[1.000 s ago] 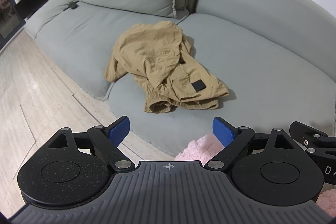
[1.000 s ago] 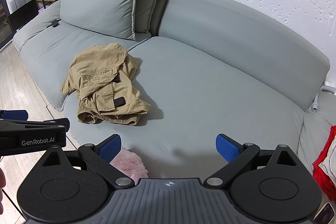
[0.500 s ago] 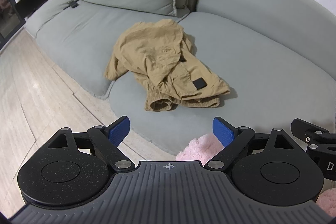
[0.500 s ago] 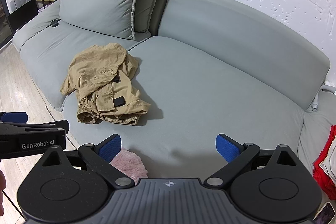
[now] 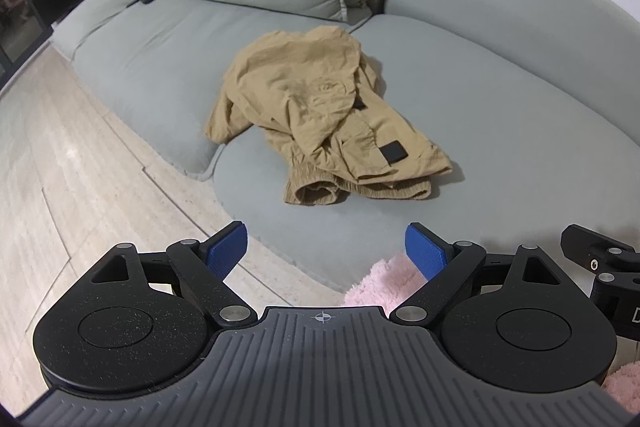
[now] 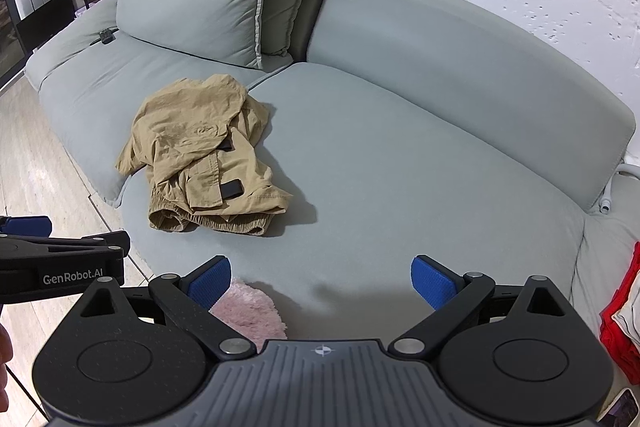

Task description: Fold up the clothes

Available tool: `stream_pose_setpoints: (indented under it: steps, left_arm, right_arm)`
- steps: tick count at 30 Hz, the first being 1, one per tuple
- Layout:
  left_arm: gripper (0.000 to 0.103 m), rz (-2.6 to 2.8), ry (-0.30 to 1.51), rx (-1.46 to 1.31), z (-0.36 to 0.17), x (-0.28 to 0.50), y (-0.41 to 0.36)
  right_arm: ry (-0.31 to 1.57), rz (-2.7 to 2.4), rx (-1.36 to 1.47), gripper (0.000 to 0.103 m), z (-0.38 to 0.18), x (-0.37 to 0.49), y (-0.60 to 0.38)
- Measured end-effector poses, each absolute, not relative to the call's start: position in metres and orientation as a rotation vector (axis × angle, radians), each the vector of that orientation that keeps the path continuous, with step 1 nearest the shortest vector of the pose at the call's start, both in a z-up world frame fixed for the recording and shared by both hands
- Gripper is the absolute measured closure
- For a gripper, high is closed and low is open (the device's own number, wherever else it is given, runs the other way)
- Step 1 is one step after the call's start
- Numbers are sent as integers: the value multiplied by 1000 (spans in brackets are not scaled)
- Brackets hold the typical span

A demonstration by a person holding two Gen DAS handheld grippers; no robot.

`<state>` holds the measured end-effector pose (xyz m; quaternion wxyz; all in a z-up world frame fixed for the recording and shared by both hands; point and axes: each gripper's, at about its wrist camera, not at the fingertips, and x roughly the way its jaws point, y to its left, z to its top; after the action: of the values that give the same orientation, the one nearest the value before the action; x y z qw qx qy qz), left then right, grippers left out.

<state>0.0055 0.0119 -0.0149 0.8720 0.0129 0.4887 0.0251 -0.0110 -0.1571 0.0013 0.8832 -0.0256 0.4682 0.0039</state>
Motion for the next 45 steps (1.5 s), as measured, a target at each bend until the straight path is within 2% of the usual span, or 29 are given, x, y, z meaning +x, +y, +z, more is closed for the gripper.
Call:
stream_pose_setpoints:
  steps: [19, 22, 23, 25, 30, 37, 43, 44, 45]
  left_arm:
    - [13, 80, 1073, -8, -46, 27, 28]
    - [17, 74, 1065, -59, -62, 37, 45]
    - [21, 70, 1059, -79, -67, 40, 51]
    - [24, 59, 1046, -122, -77, 47, 64]
    - [42, 28, 1046, -189, -102, 67, 89]
    - [42, 33, 1056, -172, -115, 85, 94]
    - [37, 36, 1064, -158, -127, 101, 98]
    - [37, 37, 1065, -155, -129, 103, 98]
    - [36, 38, 1066, -153, -131, 106, 99]
  right_arm:
    - [999, 55, -73, 6, -19, 12, -146]
    - [994, 109, -70, 8, -32, 28, -138]
    - [994, 126, -70, 9, -38, 34, -135]
    - [996, 178, -65, 17, -51, 48, -126]
    - [1042, 327, -49, 40, -84, 84, -101]
    - [1043, 474, -139, 41, -121, 122, -64]
    - [1029, 521, -240, 41, -147, 141, -48]
    - [1043, 533, -249, 44, -154, 145, -48]
    - [1051, 538, -222, 69, -154, 147, -49]
